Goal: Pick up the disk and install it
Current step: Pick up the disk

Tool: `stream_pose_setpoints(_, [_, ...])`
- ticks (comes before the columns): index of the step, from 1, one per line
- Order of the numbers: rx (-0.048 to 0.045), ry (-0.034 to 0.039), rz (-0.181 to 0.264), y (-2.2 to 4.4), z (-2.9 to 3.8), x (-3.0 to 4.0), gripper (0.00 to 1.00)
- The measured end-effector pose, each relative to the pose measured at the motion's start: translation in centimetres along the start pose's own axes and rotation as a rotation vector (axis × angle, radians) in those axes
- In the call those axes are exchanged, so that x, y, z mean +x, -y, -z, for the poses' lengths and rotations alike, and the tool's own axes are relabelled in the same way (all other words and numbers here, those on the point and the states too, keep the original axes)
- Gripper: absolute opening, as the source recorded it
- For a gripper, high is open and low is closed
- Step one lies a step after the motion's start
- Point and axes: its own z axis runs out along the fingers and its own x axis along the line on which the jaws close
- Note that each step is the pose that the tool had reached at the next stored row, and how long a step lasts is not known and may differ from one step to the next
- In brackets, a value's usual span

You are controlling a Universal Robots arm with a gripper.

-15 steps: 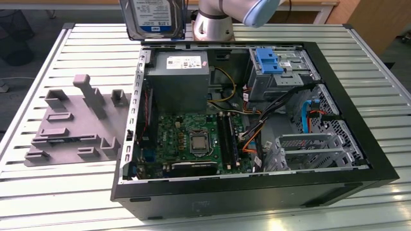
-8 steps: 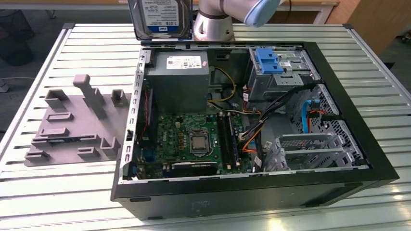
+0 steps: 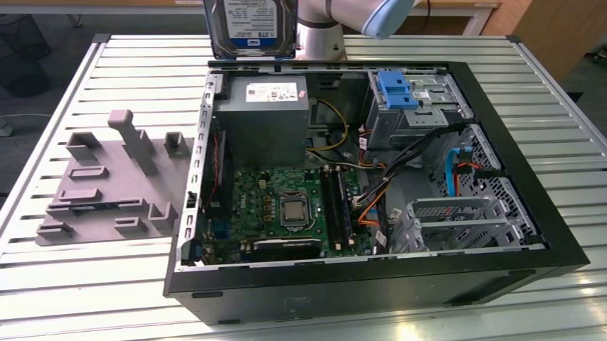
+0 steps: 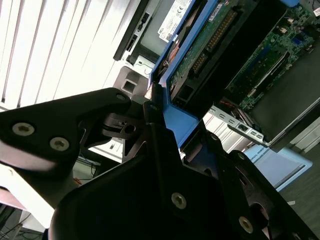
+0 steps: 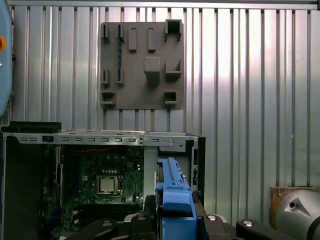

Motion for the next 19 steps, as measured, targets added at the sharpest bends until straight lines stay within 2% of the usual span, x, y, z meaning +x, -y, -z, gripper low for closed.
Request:
stream_pose_setpoints(9, [-0.0001,-0.0001,0.000,1.73,0.01,-0.01,0.36])
stream_pose_setpoints(19, [-0.0001,-0.0001,0.000,1.80,0.01,-0.01,0.36])
